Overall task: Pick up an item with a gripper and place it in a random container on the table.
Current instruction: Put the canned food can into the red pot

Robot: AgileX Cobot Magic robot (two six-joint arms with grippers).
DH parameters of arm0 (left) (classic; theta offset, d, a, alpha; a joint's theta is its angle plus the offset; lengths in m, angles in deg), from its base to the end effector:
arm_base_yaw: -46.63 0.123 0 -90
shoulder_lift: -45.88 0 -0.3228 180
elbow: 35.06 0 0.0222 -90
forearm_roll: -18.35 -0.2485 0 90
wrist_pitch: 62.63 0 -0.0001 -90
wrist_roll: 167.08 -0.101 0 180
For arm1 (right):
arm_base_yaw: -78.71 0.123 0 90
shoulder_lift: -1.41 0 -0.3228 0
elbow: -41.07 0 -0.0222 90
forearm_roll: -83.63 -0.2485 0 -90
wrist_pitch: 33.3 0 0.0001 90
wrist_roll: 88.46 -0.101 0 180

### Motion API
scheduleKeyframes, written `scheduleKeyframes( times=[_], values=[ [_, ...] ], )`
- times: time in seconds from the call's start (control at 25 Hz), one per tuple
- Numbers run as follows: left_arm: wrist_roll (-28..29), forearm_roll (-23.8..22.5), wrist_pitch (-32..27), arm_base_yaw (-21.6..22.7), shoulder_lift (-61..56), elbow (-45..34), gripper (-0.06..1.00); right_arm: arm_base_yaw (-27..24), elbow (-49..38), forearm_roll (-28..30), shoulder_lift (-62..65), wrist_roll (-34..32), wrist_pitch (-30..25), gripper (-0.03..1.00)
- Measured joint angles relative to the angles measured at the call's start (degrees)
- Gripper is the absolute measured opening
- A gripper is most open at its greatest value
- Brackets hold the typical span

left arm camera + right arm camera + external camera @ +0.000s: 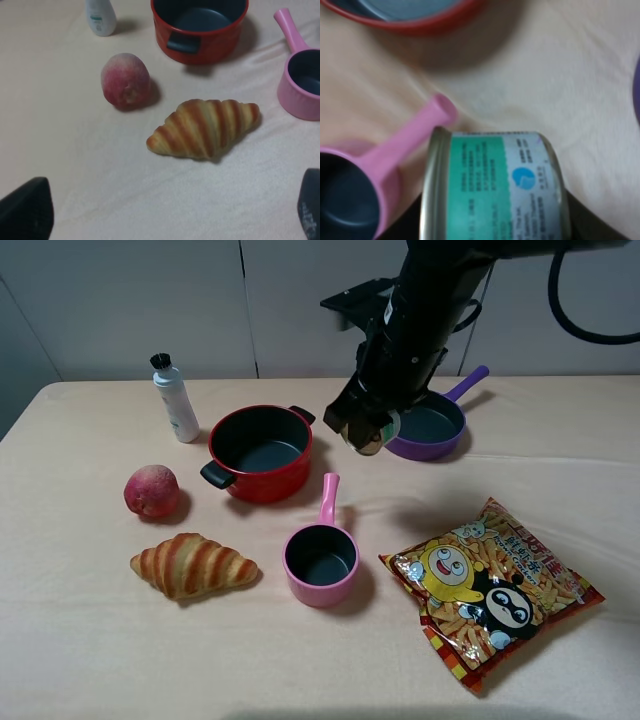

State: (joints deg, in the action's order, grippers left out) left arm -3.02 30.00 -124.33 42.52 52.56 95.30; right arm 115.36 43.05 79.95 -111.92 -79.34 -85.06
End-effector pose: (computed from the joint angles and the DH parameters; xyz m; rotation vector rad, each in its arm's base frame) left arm -0.0392 -0.0152 0.2708 0.3672 2.0115 -0.1152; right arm 0.3152 0.2409 0.2531 -1.0708 2.6555 0.1795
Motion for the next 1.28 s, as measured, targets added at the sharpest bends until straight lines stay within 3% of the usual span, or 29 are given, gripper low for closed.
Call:
scheduleKeyframes(
  times=[0.76,1.04,1.28],
  values=[
    [0.0,0.0,0.0,0.0,0.0,0.0,0.99,7.4,27.9,-1.0,-14.3,5.8,-10.0,0.29],
    [0.0,0.0,0.0,0.0,0.0,0.0,0.99,8.4,34.5,-5.8,-19.0,10.9,-9.3,0.29],
    [0.0,0.0,0.0,0.0,0.0,0.0,0.99,8.6,35.8,-10.8,-22.8,15.8,-3.7,0.29]
  ],
)
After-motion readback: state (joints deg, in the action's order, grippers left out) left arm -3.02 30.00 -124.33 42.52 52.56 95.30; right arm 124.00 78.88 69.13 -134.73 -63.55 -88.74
